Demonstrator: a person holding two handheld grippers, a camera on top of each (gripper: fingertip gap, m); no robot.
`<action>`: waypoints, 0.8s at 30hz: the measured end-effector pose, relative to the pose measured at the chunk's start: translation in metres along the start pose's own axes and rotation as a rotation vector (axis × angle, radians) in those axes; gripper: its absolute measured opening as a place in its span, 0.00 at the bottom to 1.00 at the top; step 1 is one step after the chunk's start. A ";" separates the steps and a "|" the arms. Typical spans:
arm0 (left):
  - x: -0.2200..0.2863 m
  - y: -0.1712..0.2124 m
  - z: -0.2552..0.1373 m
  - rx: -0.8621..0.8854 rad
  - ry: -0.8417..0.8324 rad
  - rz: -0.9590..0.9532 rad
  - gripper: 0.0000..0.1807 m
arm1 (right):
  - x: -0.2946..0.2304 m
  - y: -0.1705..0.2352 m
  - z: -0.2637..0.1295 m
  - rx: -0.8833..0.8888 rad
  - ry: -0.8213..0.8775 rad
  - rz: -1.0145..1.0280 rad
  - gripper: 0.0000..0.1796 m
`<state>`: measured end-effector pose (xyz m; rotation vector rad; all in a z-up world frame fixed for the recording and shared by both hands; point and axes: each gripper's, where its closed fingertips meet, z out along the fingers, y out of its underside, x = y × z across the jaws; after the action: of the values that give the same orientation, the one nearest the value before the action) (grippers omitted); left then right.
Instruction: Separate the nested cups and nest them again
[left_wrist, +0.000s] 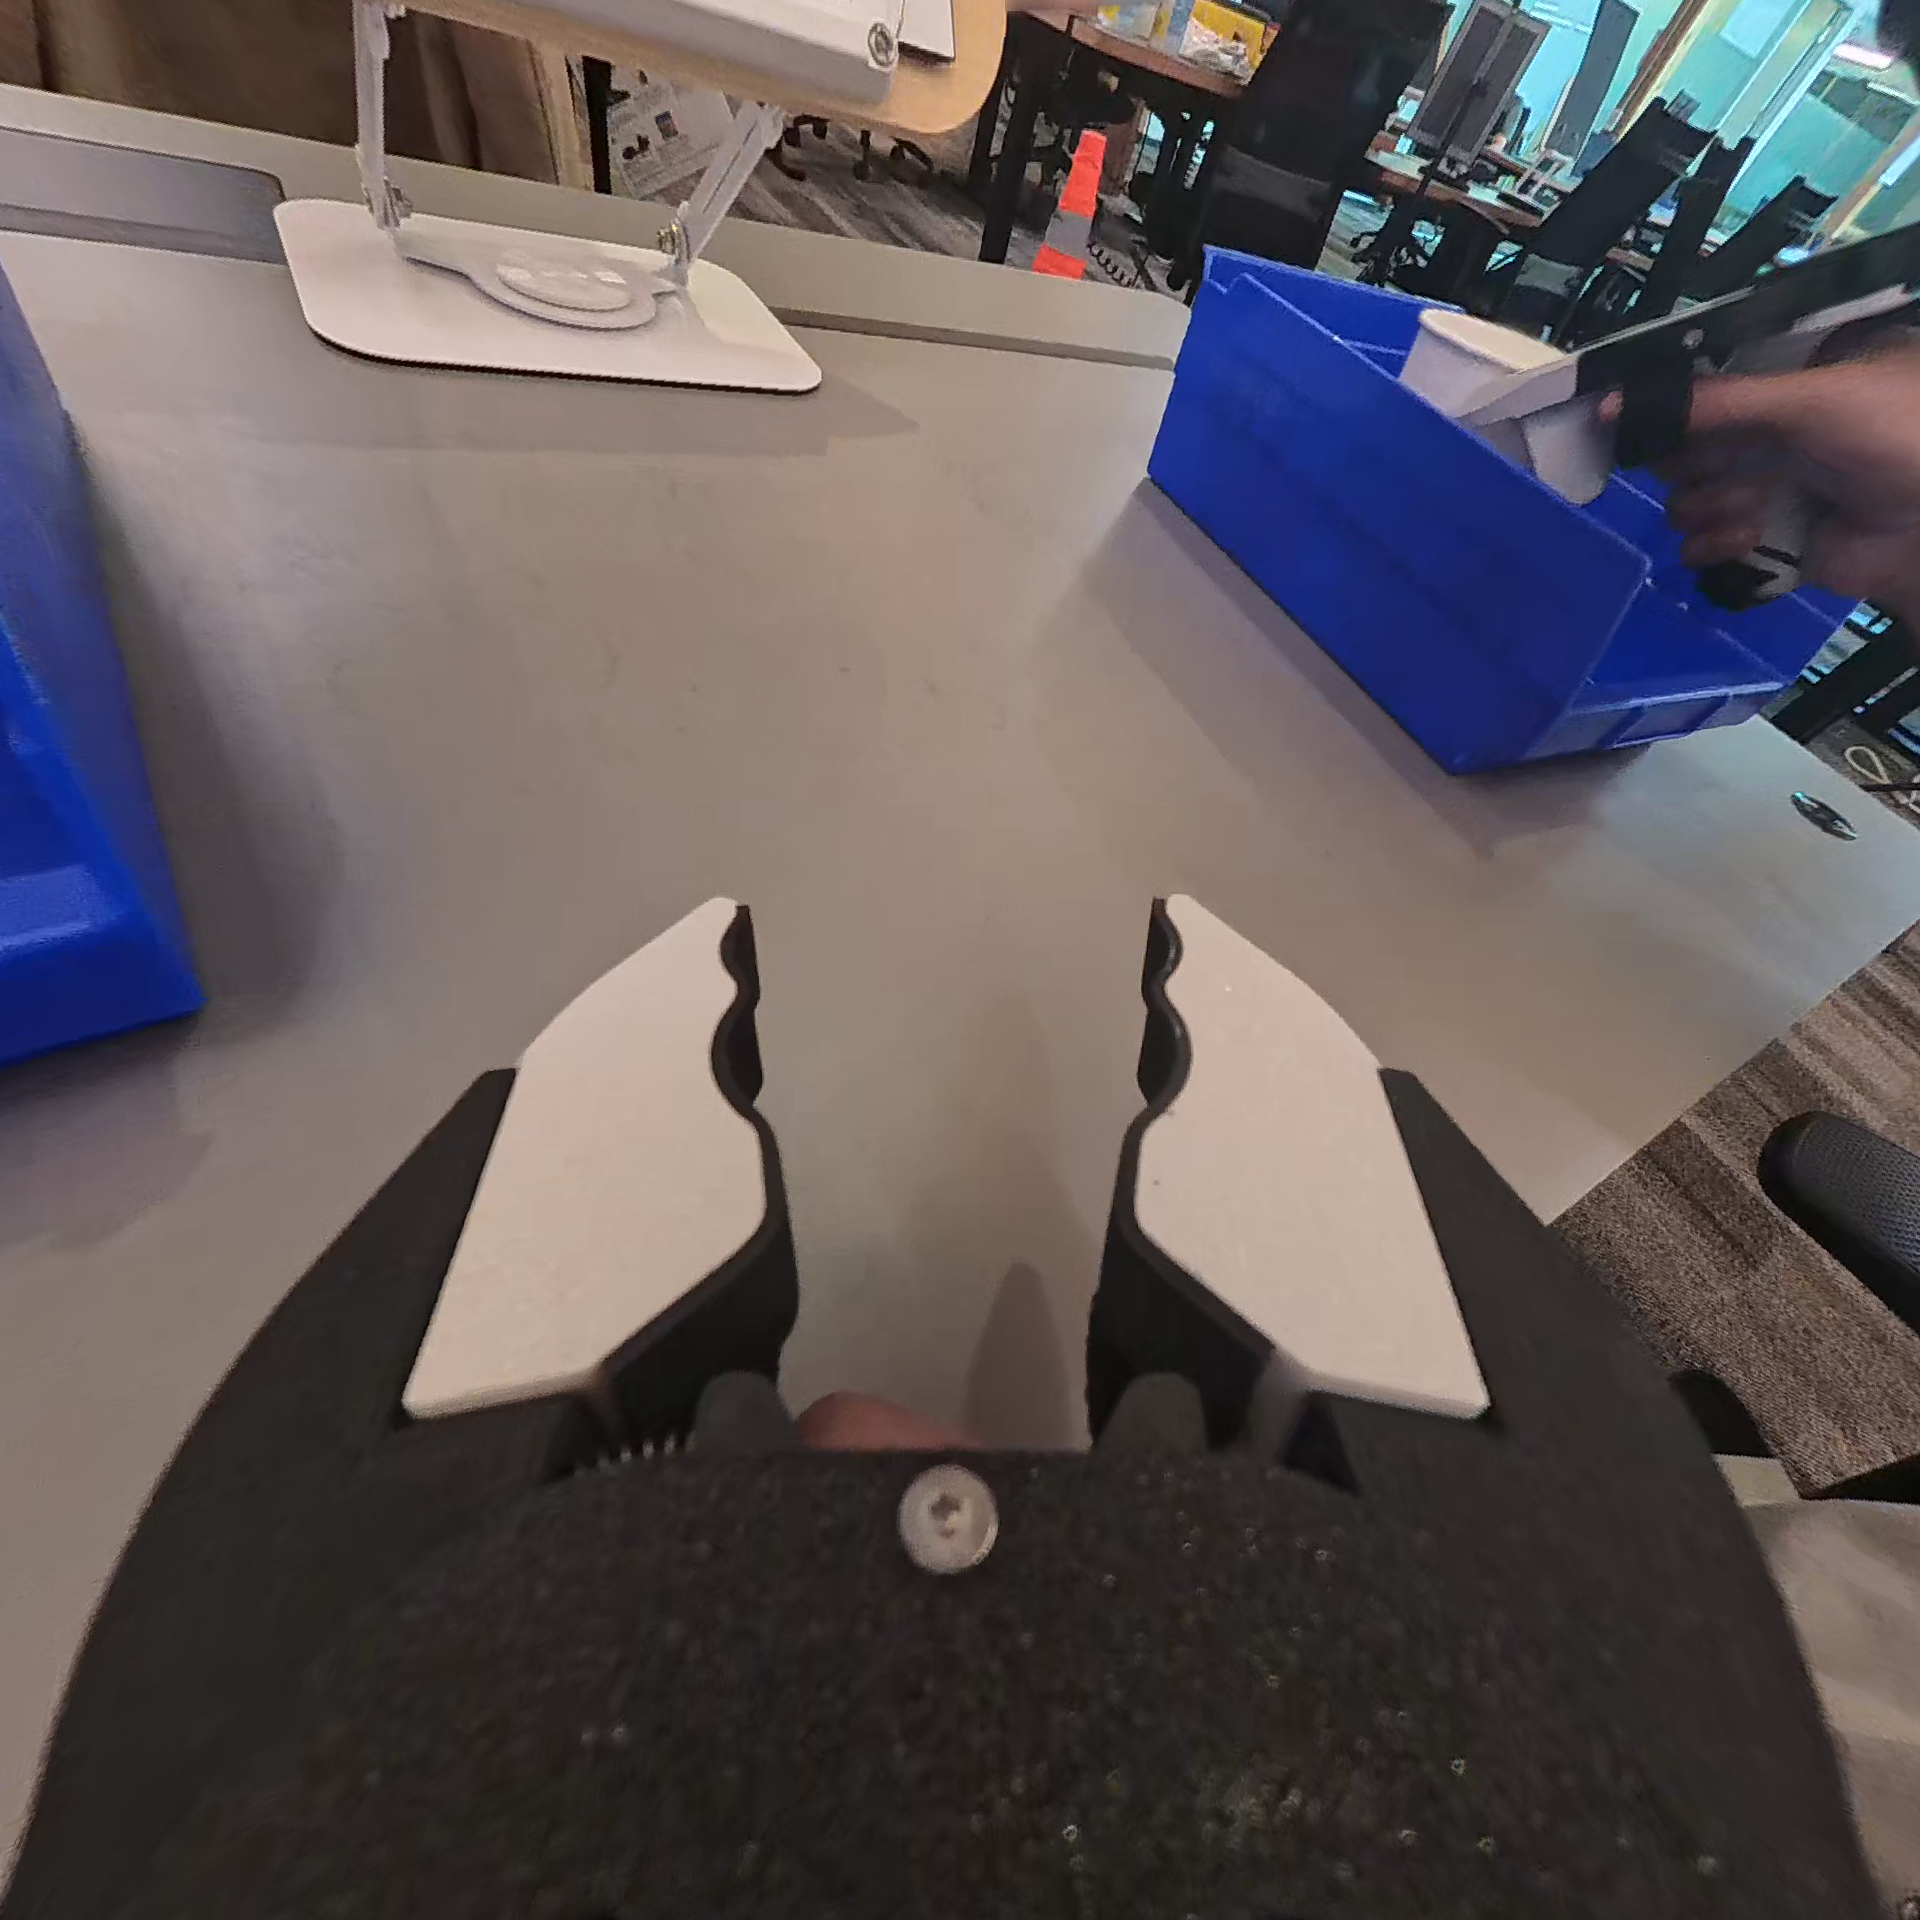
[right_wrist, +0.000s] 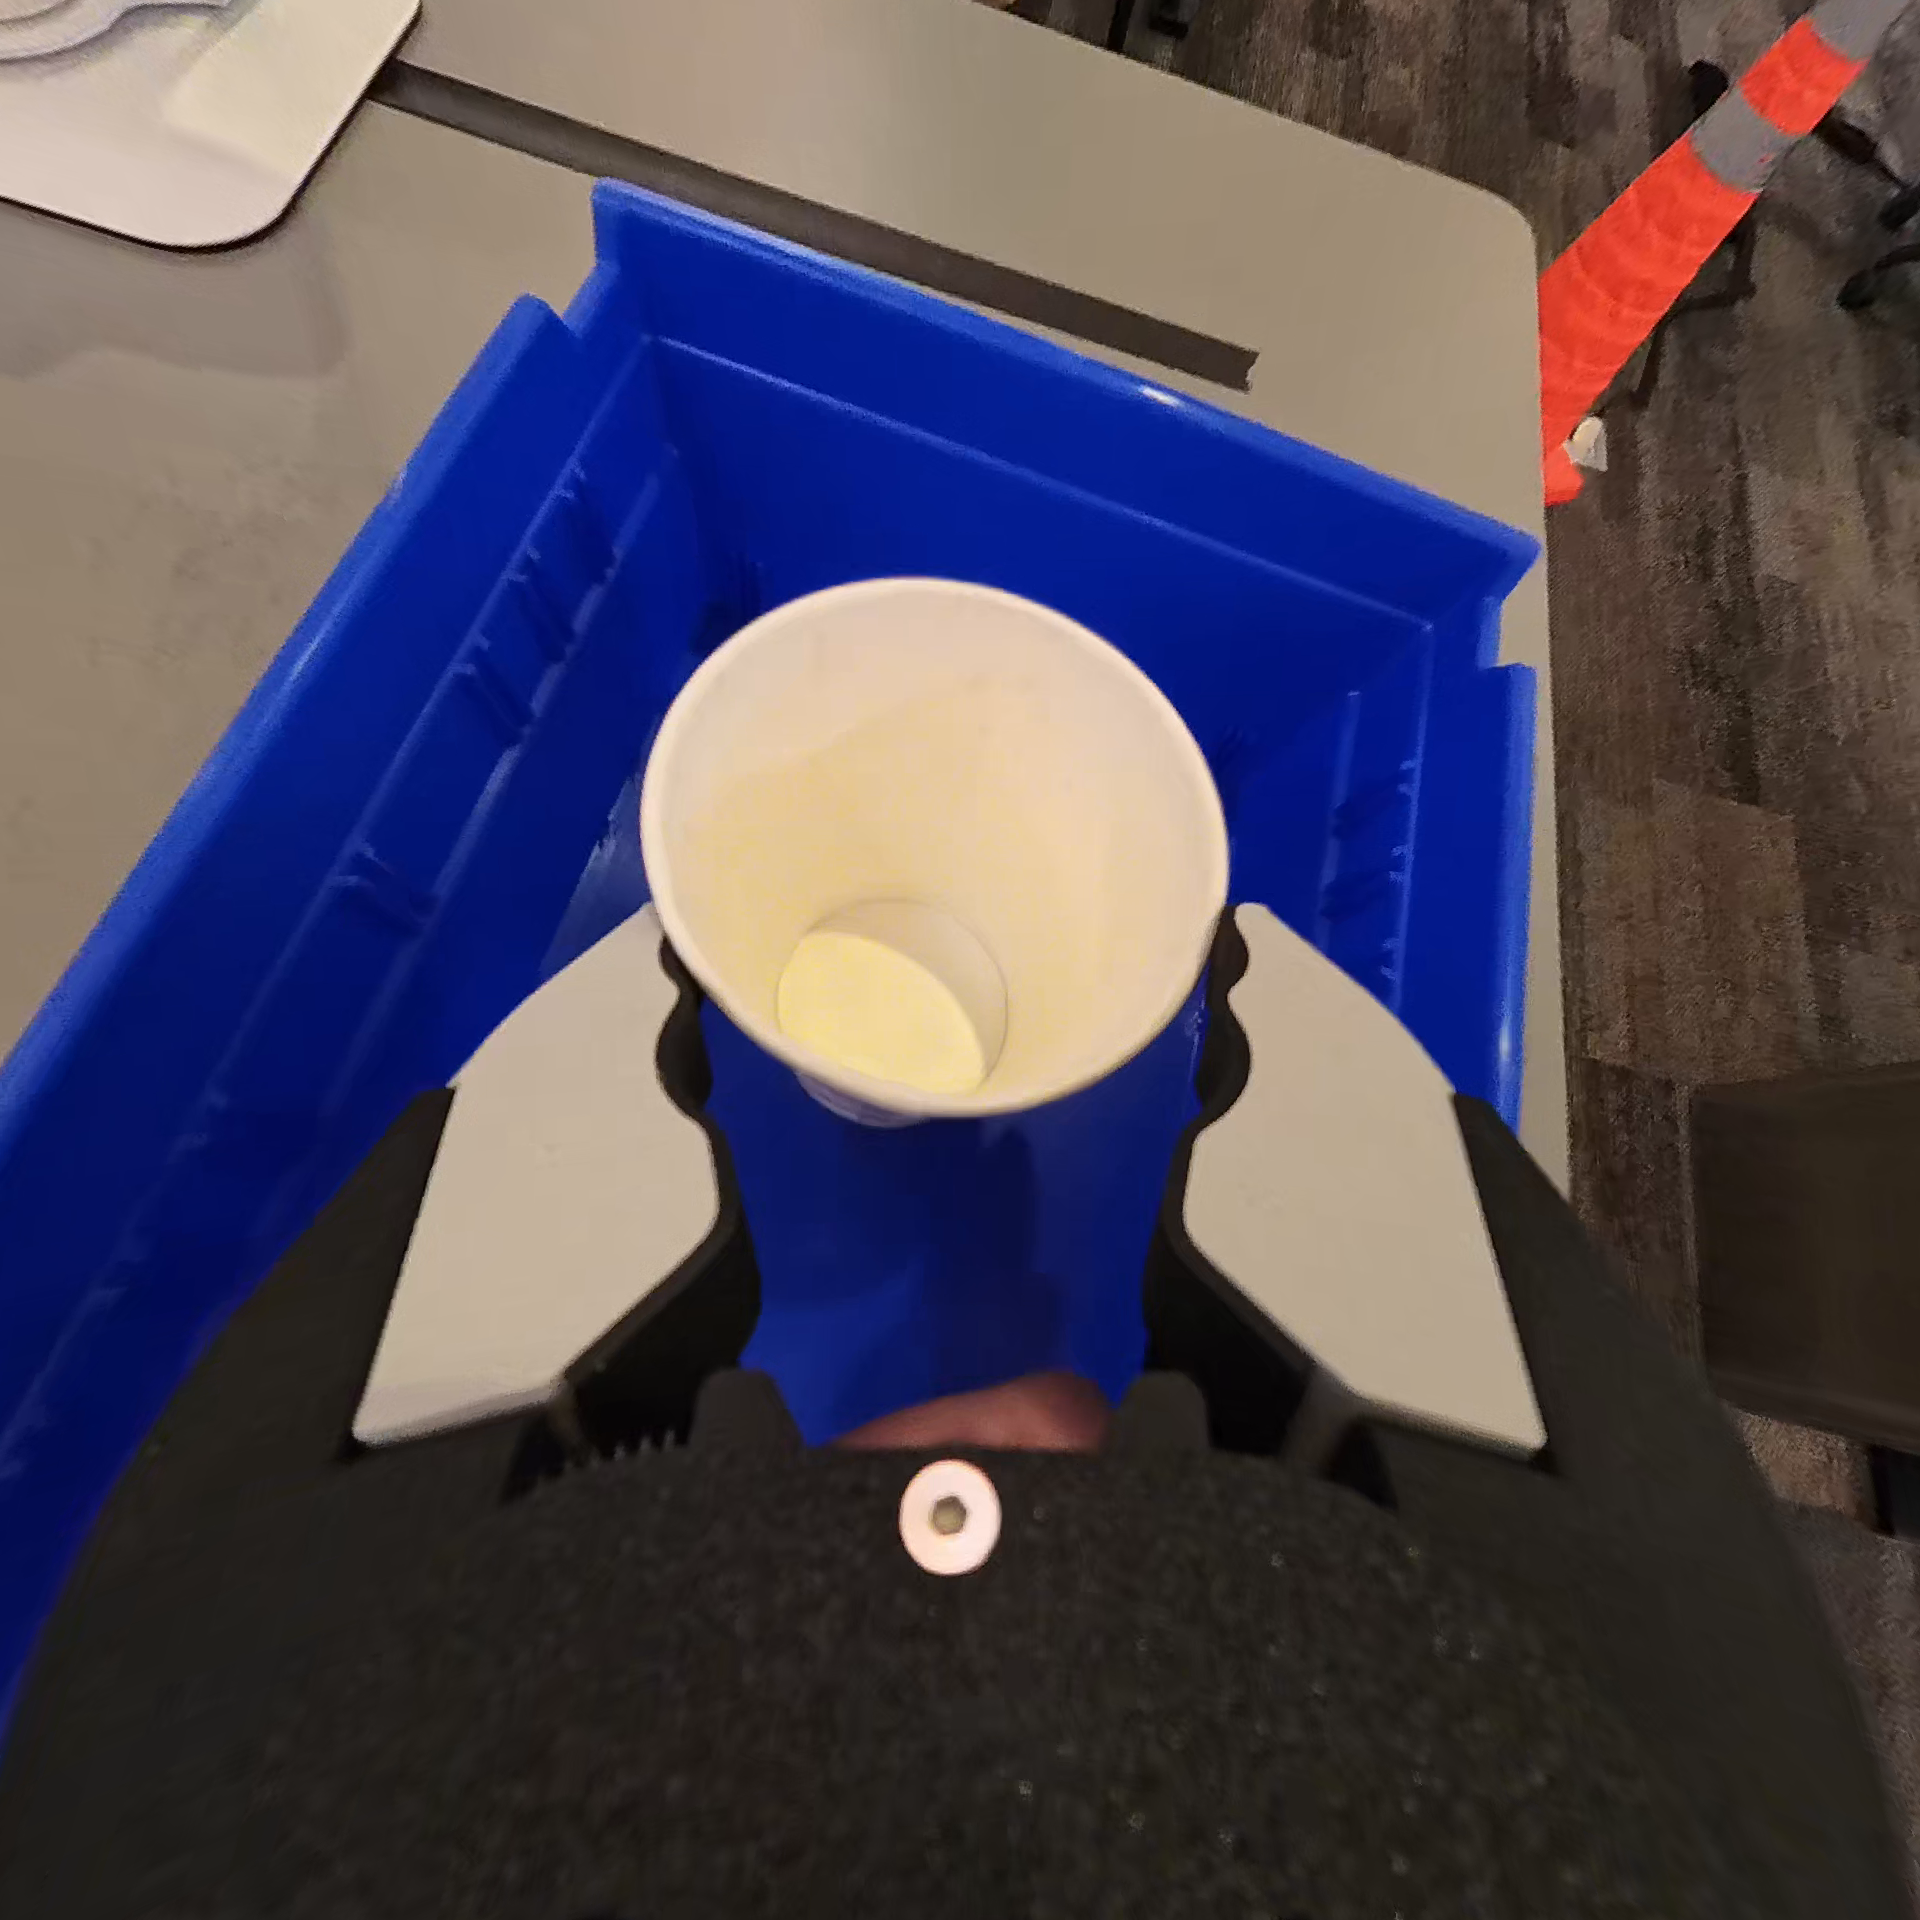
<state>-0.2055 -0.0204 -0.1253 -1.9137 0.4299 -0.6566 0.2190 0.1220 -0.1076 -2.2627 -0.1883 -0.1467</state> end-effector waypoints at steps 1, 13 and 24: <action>0.000 0.000 0.000 0.001 0.002 -0.004 0.39 | 0.001 -0.001 -0.005 0.012 0.010 -0.010 0.52; -0.025 -0.005 -0.024 0.055 -0.161 -0.003 0.41 | -0.107 -0.013 -0.130 0.371 -0.243 0.035 0.47; -0.153 -0.025 -0.101 0.163 -0.682 -0.103 0.48 | -0.330 0.078 -0.157 0.208 -0.838 -0.003 0.44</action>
<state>-0.3882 0.0040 -0.1081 -1.8750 -0.1517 -0.0710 -0.0974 -0.0761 -0.1213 -1.9885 -0.6110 0.7951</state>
